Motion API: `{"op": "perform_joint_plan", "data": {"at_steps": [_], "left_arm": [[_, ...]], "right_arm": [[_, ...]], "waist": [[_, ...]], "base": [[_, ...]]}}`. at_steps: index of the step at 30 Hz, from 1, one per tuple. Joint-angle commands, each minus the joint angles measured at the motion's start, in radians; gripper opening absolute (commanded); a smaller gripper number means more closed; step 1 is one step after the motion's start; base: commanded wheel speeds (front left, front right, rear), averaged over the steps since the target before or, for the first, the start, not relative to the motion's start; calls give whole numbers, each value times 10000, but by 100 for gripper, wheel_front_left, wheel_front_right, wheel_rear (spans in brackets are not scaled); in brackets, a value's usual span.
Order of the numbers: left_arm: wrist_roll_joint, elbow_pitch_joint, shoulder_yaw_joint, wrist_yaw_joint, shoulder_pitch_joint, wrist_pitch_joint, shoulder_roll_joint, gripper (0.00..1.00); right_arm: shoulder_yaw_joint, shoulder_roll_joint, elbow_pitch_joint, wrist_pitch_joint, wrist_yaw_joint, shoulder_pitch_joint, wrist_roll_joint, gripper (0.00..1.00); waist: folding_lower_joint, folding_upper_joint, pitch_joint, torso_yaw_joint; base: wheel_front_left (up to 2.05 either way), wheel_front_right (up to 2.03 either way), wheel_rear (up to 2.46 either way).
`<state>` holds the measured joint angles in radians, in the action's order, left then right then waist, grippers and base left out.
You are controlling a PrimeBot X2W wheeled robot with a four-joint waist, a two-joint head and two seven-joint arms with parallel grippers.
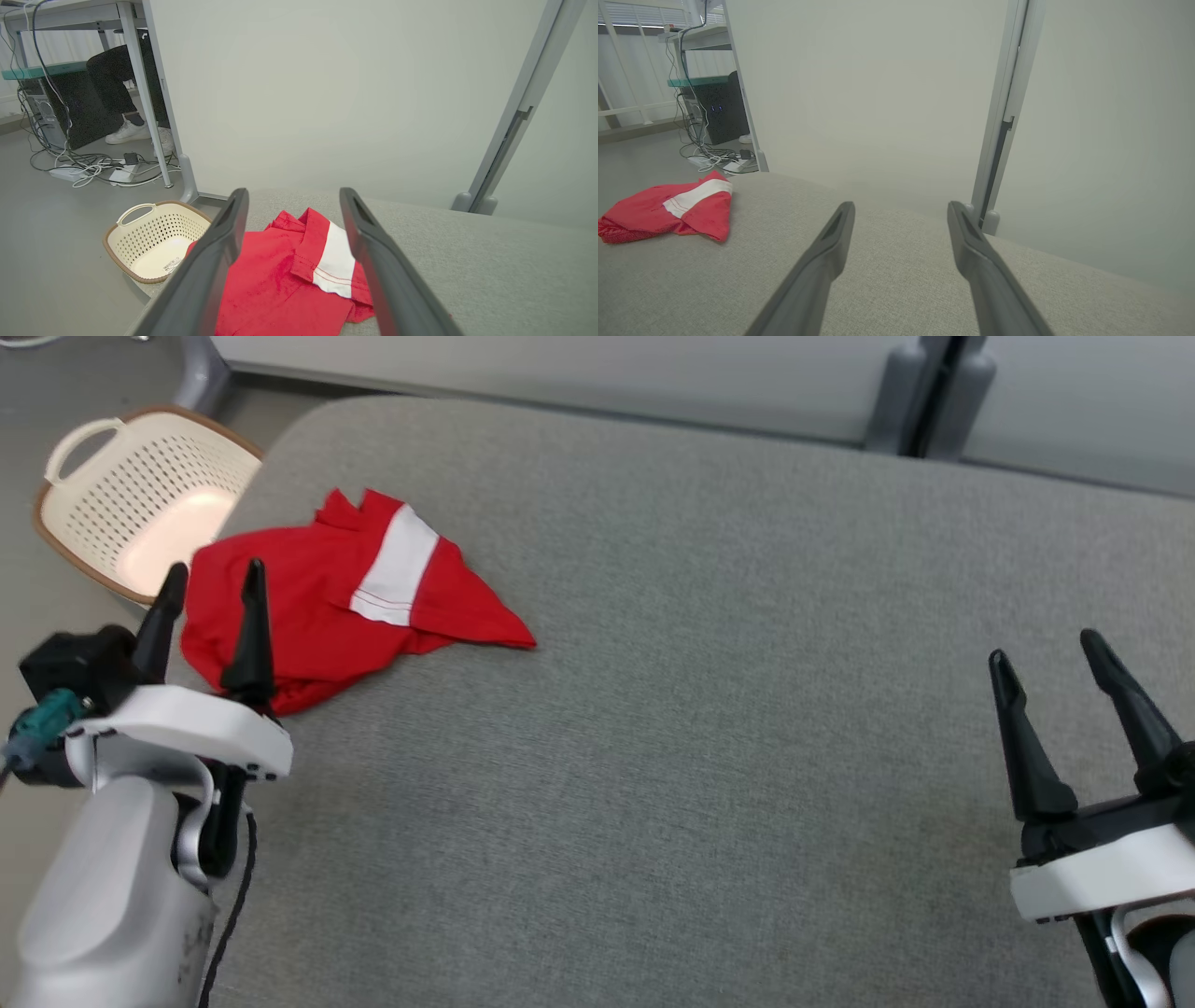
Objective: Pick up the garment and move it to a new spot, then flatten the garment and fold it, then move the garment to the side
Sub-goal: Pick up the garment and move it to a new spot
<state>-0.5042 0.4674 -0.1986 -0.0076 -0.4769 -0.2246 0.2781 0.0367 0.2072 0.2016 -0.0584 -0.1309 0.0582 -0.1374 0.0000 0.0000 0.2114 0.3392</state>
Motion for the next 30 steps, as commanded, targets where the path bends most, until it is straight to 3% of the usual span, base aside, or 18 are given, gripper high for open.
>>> {"op": "perform_joint_plan", "data": {"at_steps": [1, 8, 15, 16, 17, 18, 19, 25, 30], "left_arm": [[-143, 448, 91, -156, -592, 0, 41, 100], [-601, 3245, 10, -902, -2674, 603, 175, 100], [-1078, 5795, -145, -1142, -3908, 1721, 276, 100], [-1005, 6018, -163, -1064, -4021, 1585, 340, 89], [-987, 6203, -133, -992, -4118, 1396, 380, 32], [-987, 6203, -133, -992, -4118, 1396, 380, 32], [-951, 6444, -155, -962, -4138, 1352, 390, 0], [-733, 6836, -185, -879, -4199, -71, 519, 0], [-630, 6068, 167, -741, -3552, -404, 630, 0]], "right_arm": [[-111, 63, 39, 15, 4, 220, 4, 100], [-45, -3, -97, 243, 4, 792, -68, 100], [144, -121, -573, 581, 4, 1177, -102, 100], [147, -135, -649, 634, 4, 1206, -109, 100], [156, -163, -739, 668, 4, 1228, -123, 100], [156, -163, -739, 668, 4, 1228, -123, 100], [174, -189, -799, 708, 4, 1246, -123, 100], [116, -284, -1134, 912, 4, 1153, -166, 100], [89, -417, -1383, 1020, 4, 906, -203, 100]], "waist": [[0, 0, 1647, -1054], [0, 0, 2772, -1766], [0, 0, 2884, -2117], [0, 0, 2852, -2138], [0, 0, 2805, -2160], [0, 0, 2805, -2160], [0, 0, 2758, -2186], [0, 0, 2249, -2237], [0, 0, 1459, -2288]], "base": [[0, 0, 0], [0, 0, 0], [0, 0, 0], [0, 0, 0], [0, 0, 0], [0, 0, 0], [0, 0, 0], [0, 0, 0], [0, 0, 0]]}}
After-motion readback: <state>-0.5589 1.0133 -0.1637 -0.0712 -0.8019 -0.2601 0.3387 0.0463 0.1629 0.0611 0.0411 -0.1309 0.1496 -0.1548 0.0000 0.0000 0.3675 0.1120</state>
